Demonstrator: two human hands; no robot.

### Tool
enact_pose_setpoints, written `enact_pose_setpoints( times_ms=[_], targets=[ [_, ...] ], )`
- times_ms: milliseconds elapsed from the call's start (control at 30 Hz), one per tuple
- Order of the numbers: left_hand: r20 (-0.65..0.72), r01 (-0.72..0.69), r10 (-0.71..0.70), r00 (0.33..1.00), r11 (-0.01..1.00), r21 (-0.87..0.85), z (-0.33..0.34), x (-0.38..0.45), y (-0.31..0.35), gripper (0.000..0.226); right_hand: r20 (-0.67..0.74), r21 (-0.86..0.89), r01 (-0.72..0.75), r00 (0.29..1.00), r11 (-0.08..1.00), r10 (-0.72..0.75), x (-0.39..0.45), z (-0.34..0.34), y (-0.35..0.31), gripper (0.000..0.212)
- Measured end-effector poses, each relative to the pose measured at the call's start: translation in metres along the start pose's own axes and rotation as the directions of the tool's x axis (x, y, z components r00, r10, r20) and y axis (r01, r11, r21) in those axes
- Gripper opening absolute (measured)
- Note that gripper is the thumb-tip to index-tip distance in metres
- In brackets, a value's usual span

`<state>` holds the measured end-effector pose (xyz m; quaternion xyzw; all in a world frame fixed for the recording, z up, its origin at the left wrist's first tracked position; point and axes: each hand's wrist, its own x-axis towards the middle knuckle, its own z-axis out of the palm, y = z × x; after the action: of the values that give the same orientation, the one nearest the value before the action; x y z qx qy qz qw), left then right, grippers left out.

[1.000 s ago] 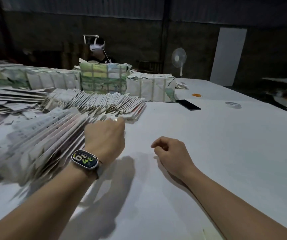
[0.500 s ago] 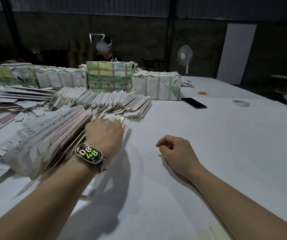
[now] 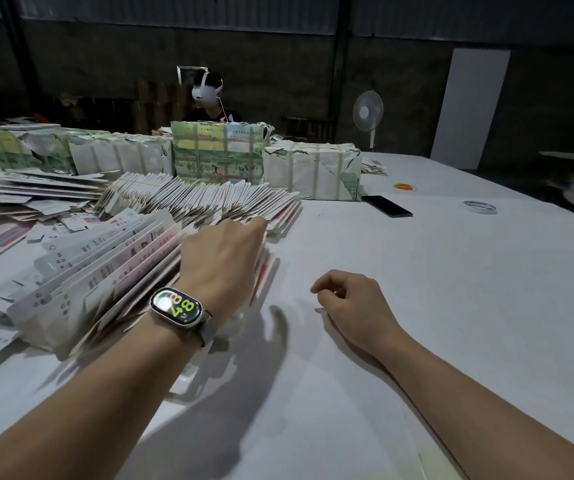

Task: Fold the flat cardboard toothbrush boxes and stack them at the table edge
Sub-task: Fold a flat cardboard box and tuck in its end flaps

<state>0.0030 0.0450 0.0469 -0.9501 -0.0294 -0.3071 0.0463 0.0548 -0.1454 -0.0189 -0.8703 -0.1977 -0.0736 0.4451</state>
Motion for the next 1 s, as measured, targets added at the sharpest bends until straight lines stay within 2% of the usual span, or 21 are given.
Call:
enact_pose_setpoints(
  times_ms=[133, 300, 367, 433, 500, 567, 600, 667, 733, 800, 900, 967, 1000],
  targets=[
    [-0.040, -0.013, 0.011, 0.999, 0.999, -0.051, -0.012, 0.001, 0.002, 0.035, -0.009, 0.012, 0.005, 1.000, 1.000, -0.005, 0.000, 0.001, 0.002, 0.028],
    [-0.302, -0.074, 0.022, 0.953, 0.985, -0.159, -0.034, 0.004, 0.004, 0.047, -0.013, 0.044, -0.001, 1.000, 0.999, 0.002, 0.003, 0.001, 0.004, 0.025],
    [-0.378, -0.157, 0.036, 0.925, 0.942, -0.296, -0.035, 0.004, 0.009, 0.047, -0.053, 0.143, -0.011, 0.998, 0.990, 0.019, 0.003, 0.002, 0.004, 0.018],
    [-0.387, -0.202, -0.022, 0.922, 0.825, -0.529, -0.030, 0.004, 0.019, 0.043, -0.093, 0.336, -0.035, 0.993, 0.941, 0.070, 0.002, 0.002, 0.001, 0.015],
    [-0.280, -0.161, -0.112, 0.953, 0.597, -0.786, -0.019, 0.000, 0.033, 0.042, -0.084, 0.513, -0.059, 0.989, 0.857, 0.119, -0.001, -0.002, -0.005, 0.022],
    [-0.042, 0.006, -0.162, 0.986, 0.283, -0.959, -0.004, -0.008, 0.048, 0.040, -0.069, 0.598, -0.066, 0.989, 0.799, 0.133, -0.004, -0.009, -0.009, 0.034],
    [0.075, 0.098, -0.159, 0.984, 0.145, -0.985, 0.005, -0.013, 0.055, 0.038, -0.070, 0.621, -0.061, 0.989, 0.781, 0.133, -0.005, -0.012, -0.010, 0.037],
    [0.224, 0.225, -0.147, 0.964, -0.009, -0.974, 0.023, -0.022, 0.067, 0.035, -0.094, 0.647, -0.052, 0.985, 0.761, 0.147, -0.006, -0.016, -0.009, 0.039],
    [0.332, 0.329, -0.145, 0.932, -0.044, -0.943, 0.034, -0.028, 0.073, 0.042, -0.122, 0.658, -0.055, 0.976, 0.751, 0.179, -0.006, -0.017, -0.007, 0.039],
    [0.404, 0.405, -0.126, 0.906, -0.020, -0.914, 0.043, -0.030, 0.074, 0.050, -0.123, 0.645, -0.066, 0.974, 0.761, 0.189, -0.004, -0.017, -0.006, 0.035],
    [0.460, 0.461, -0.091, 0.884, 0.000, -0.887, 0.047, -0.031, 0.073, 0.047, -0.058, 0.633, -0.093, 0.984, 0.769, 0.167, -0.001, -0.014, -0.004, 0.024],
    [0.450, 0.448, -0.067, 0.891, -0.046, -0.893, 0.046, -0.031, 0.073, 0.041, -0.019, 0.602, -0.085, 0.992, 0.794, 0.121, -0.001, -0.010, -0.004, 0.023],
    [0.452, 0.446, -0.046, 0.891, -0.106, -0.889, 0.044, -0.031, 0.072, 0.038, -0.006, 0.582, -0.075, 0.995, 0.810, 0.097, -0.001, -0.008, -0.005, 0.023]
  ],
)
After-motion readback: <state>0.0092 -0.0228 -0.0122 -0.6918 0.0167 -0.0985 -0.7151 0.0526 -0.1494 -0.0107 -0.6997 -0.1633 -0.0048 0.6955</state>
